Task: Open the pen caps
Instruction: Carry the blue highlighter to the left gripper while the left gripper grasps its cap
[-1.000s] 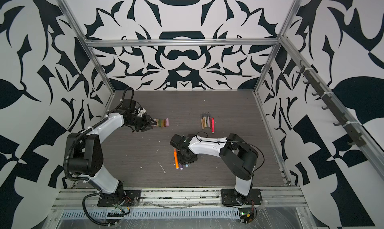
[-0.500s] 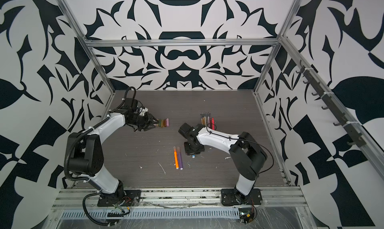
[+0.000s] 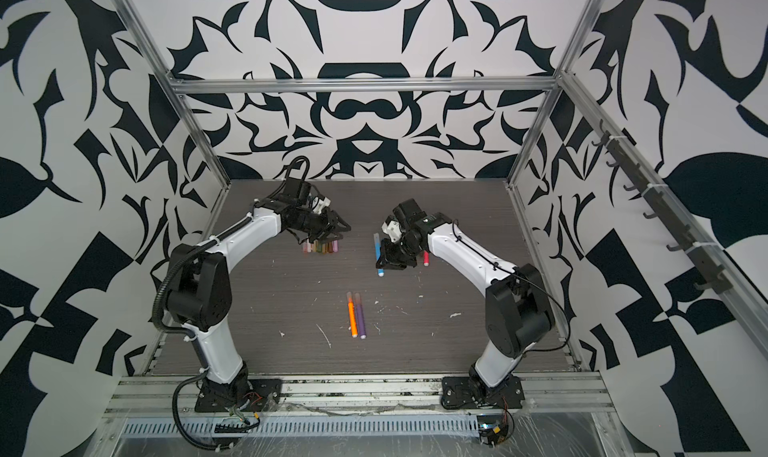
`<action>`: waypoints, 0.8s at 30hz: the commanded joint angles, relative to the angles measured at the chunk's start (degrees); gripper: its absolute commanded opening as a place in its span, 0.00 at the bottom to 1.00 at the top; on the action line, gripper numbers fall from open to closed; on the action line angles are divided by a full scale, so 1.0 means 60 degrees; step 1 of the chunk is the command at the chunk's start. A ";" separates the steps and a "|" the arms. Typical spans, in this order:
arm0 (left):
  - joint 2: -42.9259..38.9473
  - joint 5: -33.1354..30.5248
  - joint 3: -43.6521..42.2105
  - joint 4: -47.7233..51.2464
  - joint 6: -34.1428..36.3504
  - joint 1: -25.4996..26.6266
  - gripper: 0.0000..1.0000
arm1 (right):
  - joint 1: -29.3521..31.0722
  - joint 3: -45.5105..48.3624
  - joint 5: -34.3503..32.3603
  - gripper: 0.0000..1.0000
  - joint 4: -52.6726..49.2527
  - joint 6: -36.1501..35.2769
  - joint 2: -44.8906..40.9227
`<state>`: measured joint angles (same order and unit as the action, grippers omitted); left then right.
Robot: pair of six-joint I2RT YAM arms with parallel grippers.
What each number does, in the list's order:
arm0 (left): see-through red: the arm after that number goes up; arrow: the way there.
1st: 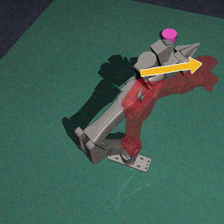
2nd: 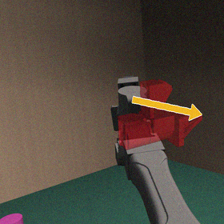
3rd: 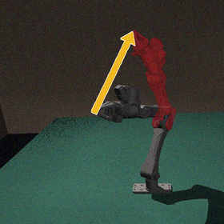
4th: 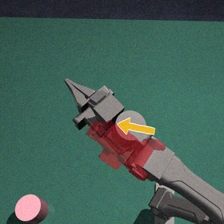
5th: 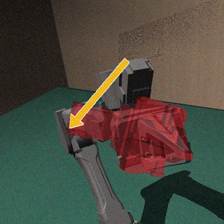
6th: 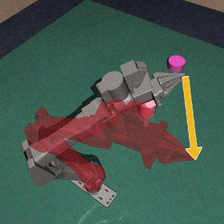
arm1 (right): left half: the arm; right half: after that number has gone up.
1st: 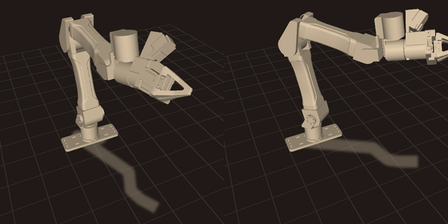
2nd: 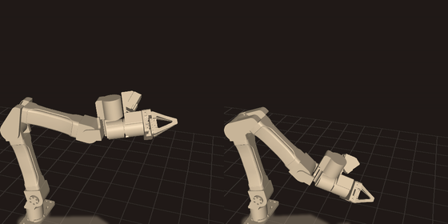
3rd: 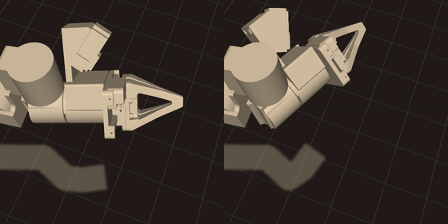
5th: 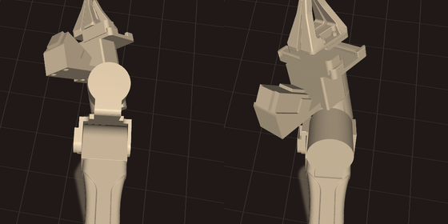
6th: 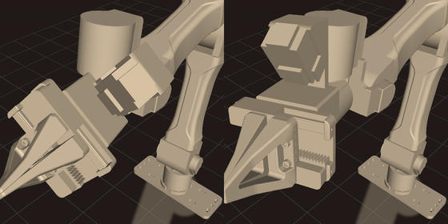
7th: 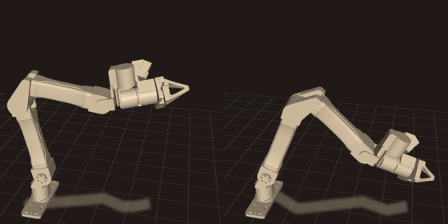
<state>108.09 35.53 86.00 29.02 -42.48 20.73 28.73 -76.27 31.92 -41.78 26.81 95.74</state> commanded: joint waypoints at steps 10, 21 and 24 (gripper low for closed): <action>0.0772 0.0388 0.0770 -0.0557 -0.0973 0.0691 0.46 | -0.0344 -0.1331 0.1125 0.00 -0.0264 -0.0417 0.0616; 0.1004 0.0366 0.1049 -0.0901 -0.1460 0.1202 0.46 | -0.0533 -0.1496 0.1212 0.00 -0.0723 -0.0662 0.0922; 0.1121 0.0399 0.1094 -0.0903 -0.1500 0.1247 0.46 | -0.0557 -0.1512 0.1361 0.00 -0.0680 -0.0672 0.0879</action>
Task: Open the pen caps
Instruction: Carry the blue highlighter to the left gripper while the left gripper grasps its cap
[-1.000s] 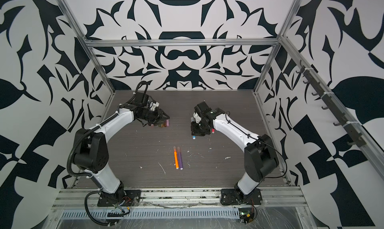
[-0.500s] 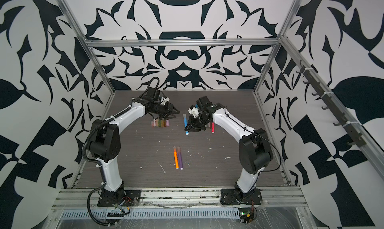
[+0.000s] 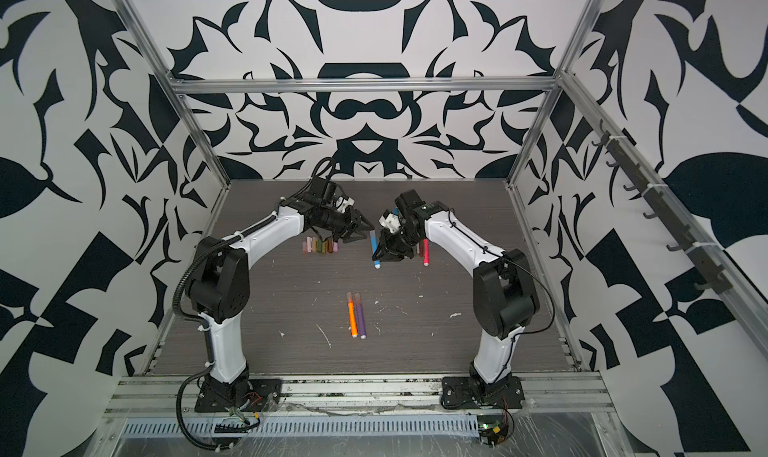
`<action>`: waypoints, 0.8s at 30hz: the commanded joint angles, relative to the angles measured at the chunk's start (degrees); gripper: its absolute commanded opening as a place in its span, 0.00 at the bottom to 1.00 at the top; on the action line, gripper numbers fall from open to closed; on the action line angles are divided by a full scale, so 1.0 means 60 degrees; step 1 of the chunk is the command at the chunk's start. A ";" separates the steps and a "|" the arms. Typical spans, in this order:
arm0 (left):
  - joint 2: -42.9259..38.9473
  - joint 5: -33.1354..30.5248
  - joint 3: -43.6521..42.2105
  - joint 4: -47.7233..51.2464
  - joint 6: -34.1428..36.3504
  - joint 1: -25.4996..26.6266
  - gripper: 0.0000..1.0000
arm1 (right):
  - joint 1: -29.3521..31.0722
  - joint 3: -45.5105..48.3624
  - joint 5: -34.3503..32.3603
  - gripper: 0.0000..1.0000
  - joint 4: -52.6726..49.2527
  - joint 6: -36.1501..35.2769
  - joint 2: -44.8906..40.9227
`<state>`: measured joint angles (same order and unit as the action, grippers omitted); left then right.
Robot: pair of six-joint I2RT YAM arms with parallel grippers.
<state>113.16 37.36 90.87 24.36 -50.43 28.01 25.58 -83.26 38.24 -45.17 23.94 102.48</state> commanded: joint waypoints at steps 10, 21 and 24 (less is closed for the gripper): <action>0.0441 0.0115 0.0463 -0.0147 -0.0247 0.0167 0.39 | -0.0060 -0.0316 0.0435 0.00 -0.0088 -0.0256 -0.0344; 0.0386 0.0157 0.0475 -0.0138 -0.0254 0.0224 0.14 | -0.0105 -0.0171 0.0336 0.00 -0.0095 -0.0283 -0.0535; 0.0334 0.0218 0.0470 -0.0159 -0.0280 0.0256 0.05 | -0.0124 -0.0185 0.0249 0.00 -0.0102 -0.0284 -0.0566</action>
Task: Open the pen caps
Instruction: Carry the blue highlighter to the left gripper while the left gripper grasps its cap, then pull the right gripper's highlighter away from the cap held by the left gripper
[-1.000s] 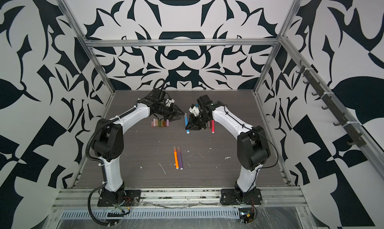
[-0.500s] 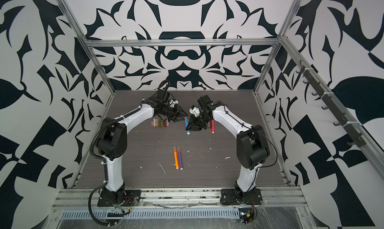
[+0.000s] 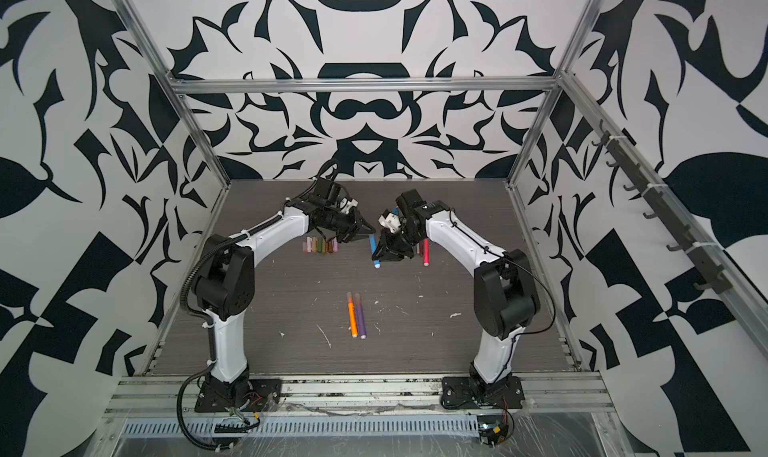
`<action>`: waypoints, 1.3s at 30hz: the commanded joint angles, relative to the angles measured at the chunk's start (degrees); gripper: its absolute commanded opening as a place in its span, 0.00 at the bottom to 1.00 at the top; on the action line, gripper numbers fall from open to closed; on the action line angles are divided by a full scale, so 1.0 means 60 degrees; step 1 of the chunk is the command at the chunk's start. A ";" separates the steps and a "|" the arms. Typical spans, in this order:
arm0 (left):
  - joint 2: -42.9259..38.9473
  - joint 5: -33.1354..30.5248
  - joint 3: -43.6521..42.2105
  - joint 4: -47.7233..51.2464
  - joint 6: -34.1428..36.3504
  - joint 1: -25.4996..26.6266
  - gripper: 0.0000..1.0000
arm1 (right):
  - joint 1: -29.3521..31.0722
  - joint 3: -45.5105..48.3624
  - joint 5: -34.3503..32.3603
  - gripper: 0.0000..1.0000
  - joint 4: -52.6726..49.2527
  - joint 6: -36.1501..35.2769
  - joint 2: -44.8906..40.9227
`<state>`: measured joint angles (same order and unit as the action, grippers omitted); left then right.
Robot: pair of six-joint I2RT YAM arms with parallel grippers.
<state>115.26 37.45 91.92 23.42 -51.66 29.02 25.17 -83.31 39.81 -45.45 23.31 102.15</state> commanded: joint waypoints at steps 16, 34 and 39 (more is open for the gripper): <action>-0.0279 0.0028 0.0779 0.0458 -0.0015 0.0097 0.00 | -0.0093 0.0015 0.0001 0.31 0.0755 0.0289 -0.0606; -0.0413 -0.0017 0.0765 0.0600 0.0180 0.0071 0.00 | -0.0093 -0.0522 -0.0116 0.00 0.0705 0.0530 0.0112; 0.0409 -0.0806 0.2445 0.1816 0.1165 -0.0524 0.00 | 0.0029 0.0497 -0.0293 0.00 0.0925 0.0992 -0.0548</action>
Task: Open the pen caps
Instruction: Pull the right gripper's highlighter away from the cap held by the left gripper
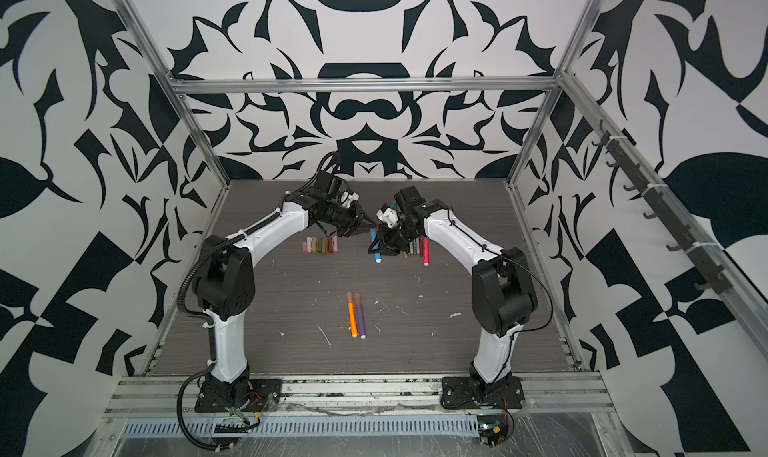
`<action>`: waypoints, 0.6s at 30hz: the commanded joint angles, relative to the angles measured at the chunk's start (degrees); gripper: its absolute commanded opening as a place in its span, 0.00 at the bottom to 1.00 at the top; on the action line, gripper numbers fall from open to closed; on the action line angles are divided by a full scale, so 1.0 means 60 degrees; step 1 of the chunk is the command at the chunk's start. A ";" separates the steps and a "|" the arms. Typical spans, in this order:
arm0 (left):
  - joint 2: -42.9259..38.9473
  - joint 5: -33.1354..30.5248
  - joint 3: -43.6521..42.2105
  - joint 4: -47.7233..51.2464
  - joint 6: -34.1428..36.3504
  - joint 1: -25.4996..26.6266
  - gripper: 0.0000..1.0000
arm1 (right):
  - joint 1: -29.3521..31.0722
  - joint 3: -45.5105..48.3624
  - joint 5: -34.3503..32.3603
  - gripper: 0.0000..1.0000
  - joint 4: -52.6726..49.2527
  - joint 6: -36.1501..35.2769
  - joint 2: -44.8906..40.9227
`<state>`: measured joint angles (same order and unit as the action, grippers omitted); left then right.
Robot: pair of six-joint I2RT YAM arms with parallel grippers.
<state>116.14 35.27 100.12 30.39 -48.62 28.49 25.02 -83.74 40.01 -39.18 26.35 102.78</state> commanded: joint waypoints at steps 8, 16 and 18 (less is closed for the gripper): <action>0.2103 -0.1588 0.4728 0.2526 0.1490 -0.1469 0.00 | 0.1261 0.4112 -0.1092 0.00 0.1809 0.2582 -0.2961; 0.1275 -0.1934 0.3208 0.1876 0.1441 -0.1634 0.00 | 0.1134 0.4163 -0.1729 0.00 0.1839 0.2655 -0.3163; 0.1050 -0.1933 0.2835 0.2054 0.1651 -0.1672 0.00 | 0.1051 0.4027 -0.2001 0.00 0.1610 0.2473 -0.3098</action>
<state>126.17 24.43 119.63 41.74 -40.34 16.99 31.83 -56.55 30.83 -28.01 41.43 84.71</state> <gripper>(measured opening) 0.177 0.176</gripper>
